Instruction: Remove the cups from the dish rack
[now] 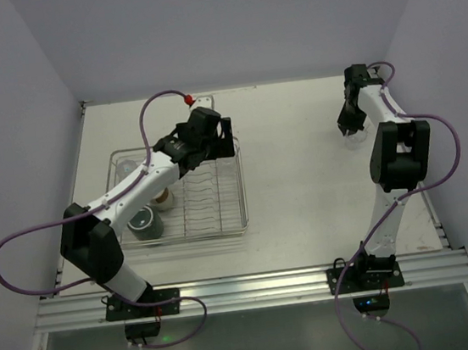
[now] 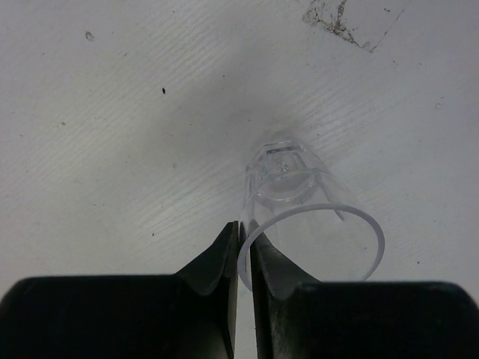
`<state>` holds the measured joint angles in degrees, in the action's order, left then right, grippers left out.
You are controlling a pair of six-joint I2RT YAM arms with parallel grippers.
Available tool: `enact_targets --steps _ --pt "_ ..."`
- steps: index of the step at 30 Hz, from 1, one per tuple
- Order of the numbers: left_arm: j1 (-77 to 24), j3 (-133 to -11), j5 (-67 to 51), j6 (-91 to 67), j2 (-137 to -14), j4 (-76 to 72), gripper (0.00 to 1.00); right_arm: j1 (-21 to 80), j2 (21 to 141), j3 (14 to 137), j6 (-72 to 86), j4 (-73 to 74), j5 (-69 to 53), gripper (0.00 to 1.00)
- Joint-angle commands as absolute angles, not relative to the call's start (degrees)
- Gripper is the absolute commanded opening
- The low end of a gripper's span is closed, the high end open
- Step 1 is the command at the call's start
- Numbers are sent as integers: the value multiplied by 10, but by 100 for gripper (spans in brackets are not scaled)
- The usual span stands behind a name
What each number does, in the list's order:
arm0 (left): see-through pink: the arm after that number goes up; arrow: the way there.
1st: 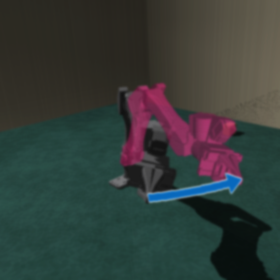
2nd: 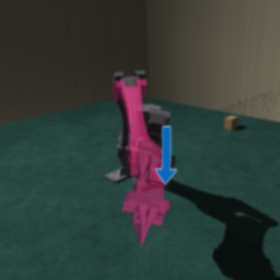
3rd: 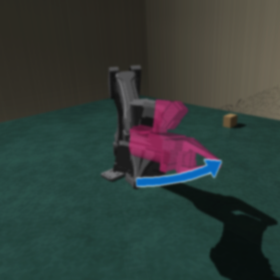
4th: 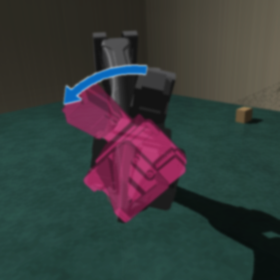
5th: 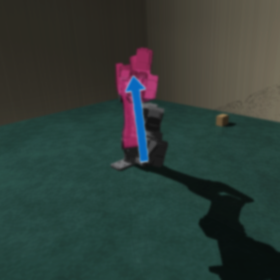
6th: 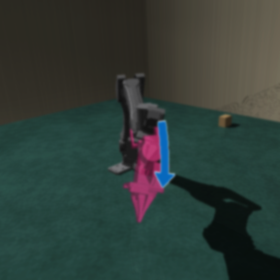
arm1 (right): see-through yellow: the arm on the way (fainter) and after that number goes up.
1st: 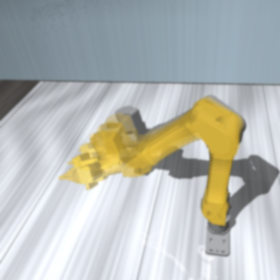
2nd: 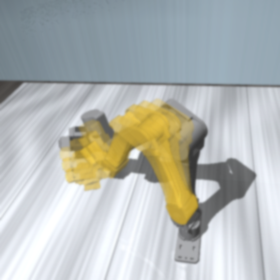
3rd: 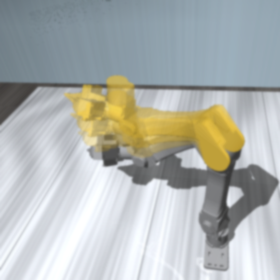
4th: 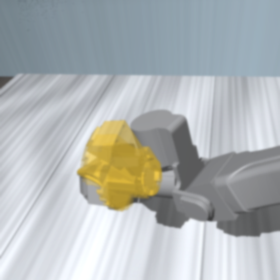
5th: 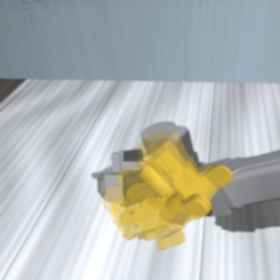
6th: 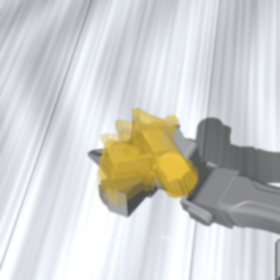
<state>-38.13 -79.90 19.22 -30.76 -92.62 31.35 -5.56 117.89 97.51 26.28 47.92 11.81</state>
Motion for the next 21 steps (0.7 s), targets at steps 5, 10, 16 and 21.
enact_targets --steps 5,10,16,21 --pt "-374 -799 188 -293 -942 312 100 -54 1171 972 255 472 117 21" --pt "-374 -800 189 -291 -954 319 100 -47 1165 965 254 470 120 26" --pt "-374 -800 193 -288 -961 326 100 -38 1120 944 258 470 131 35" --pt "-374 -803 200 -288 -976 332 100 -26 1050 908 258 463 133 40"
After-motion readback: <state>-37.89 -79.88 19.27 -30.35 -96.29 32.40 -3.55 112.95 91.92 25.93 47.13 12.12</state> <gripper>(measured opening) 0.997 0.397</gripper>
